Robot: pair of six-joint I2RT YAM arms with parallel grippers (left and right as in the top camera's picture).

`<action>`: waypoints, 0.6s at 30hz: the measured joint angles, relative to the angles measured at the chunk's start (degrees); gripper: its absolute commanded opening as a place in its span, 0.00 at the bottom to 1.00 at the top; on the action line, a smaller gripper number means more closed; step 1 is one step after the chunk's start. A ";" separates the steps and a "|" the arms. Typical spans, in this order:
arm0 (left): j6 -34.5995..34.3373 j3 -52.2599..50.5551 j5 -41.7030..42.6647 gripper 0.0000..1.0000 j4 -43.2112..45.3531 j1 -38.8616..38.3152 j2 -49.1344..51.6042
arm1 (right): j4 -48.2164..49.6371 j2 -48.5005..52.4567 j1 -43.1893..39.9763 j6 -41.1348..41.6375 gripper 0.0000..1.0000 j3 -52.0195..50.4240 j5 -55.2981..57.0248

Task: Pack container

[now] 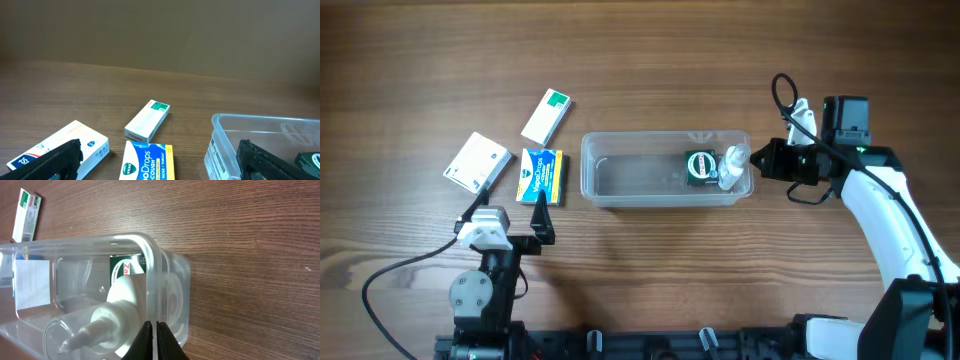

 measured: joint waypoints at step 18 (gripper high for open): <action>0.00 0.00 0.00 1.00 0.00 0.00 0.00 | 1.86 0.04 0.00 2.01 0.04 -0.02 6.08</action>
